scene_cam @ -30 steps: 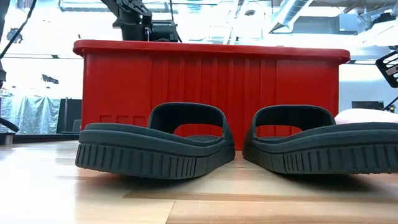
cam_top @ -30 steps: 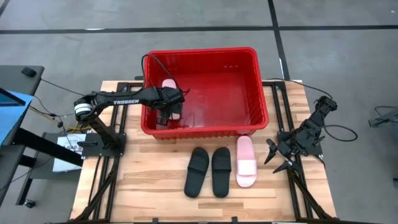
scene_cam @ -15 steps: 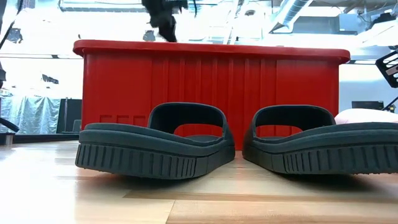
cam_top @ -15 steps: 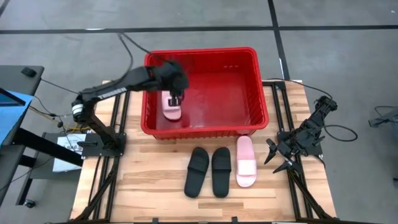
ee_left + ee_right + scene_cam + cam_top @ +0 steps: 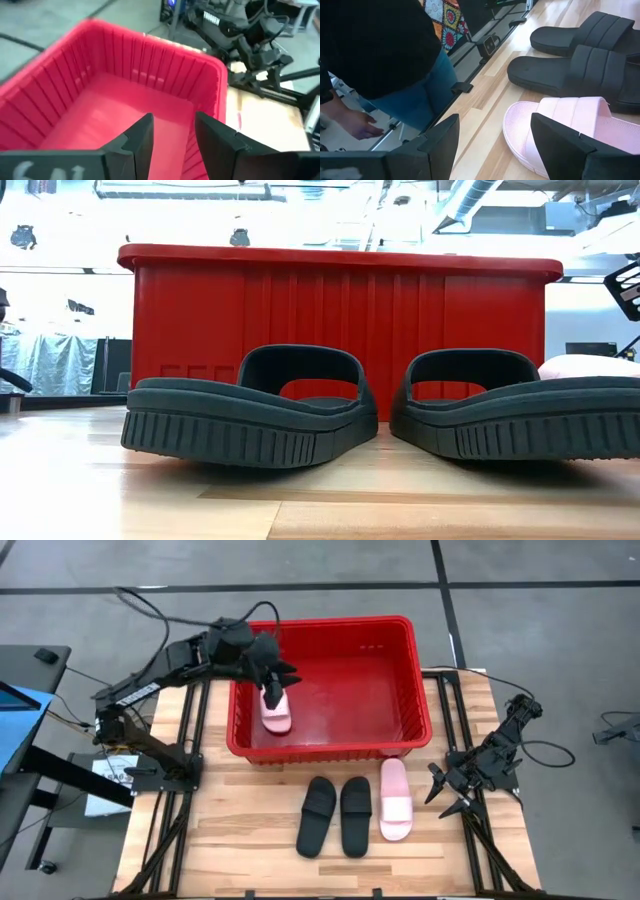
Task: Pick and place slides into bin
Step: Put the pink slipper in the red bin
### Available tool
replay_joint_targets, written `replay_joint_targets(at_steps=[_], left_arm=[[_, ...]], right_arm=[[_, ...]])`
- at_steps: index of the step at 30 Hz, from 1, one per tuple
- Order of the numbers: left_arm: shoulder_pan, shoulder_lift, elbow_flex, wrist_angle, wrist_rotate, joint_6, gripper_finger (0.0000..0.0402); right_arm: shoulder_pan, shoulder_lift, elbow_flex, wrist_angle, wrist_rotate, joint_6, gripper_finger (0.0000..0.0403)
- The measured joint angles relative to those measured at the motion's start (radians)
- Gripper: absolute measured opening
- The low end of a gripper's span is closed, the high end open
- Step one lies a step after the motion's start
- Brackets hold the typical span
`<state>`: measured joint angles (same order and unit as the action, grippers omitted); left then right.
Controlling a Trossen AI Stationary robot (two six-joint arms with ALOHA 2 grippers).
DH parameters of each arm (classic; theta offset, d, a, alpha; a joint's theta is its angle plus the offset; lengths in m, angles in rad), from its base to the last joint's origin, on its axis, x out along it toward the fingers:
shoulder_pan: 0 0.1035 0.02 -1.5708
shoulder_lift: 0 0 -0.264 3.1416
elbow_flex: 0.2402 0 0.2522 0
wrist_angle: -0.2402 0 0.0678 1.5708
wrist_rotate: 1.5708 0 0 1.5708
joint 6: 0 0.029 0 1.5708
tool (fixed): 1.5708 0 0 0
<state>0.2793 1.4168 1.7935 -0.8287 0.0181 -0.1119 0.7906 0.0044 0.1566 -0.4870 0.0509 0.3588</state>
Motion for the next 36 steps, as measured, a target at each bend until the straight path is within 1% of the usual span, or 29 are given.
replay_joint_targets(at_steps=[3,5,7,9,16,18,20,23,27,31,36], left_arm=[[-0.097,-0.031,-0.063,0.1,-0.117,0.011,0.0133],[-0.152,-0.066,-0.144,0.201,-0.176,0.014,0.0133],[-0.192,-0.114,-0.236,0.298,-0.209,0.014,0.0133],[-0.219,-0.172,-0.333,0.403,-0.225,0.014,0.0133],[-0.277,-0.345,-0.637,0.669,-0.236,-0.021,0.0133],[-0.305,-0.376,-0.701,0.755,-0.234,-0.026,0.0133],[-0.335,-0.394,-0.751,0.799,-0.234,-0.027,0.0133],[-0.37,-0.401,-0.786,0.847,-0.238,-0.028,0.0133],[-0.407,-0.402,-0.789,0.866,-0.236,-0.026,0.0133],[-0.437,-0.393,-0.79,0.888,-0.236,0.014,0.0133],[-0.451,-0.384,-0.79,0.934,-0.24,0.013,0.0133]], right_arm=[[0.0,0.0,0.0,0.0,0.0,0.0,0.024],[0.0,0.0,0.0,0.0,0.0,0.0,0.024],[0.0,0.0,0.0,0.0,0.0,0.0,0.024],[0.0,0.0,0.0,0.0,0.0,0.0,0.024],[0.0,0.0,0.0,0.0,0.0,0.0,0.024],[0.0,0.0,0.0,-0.001,0.0,0.0,0.024],[0.0,0.0,0.0,-0.003,0.0,0.0,0.024],[0.0,0.0,0.0,-0.007,0.0,0.0,0.024],[0.0,0.0,0.0,-0.007,0.0,0.0,0.024],[0.0,0.0,0.0,-0.007,0.0,0.0,0.024],[-0.001,0.0,0.0,-0.007,0.005,0.0,0.024]])
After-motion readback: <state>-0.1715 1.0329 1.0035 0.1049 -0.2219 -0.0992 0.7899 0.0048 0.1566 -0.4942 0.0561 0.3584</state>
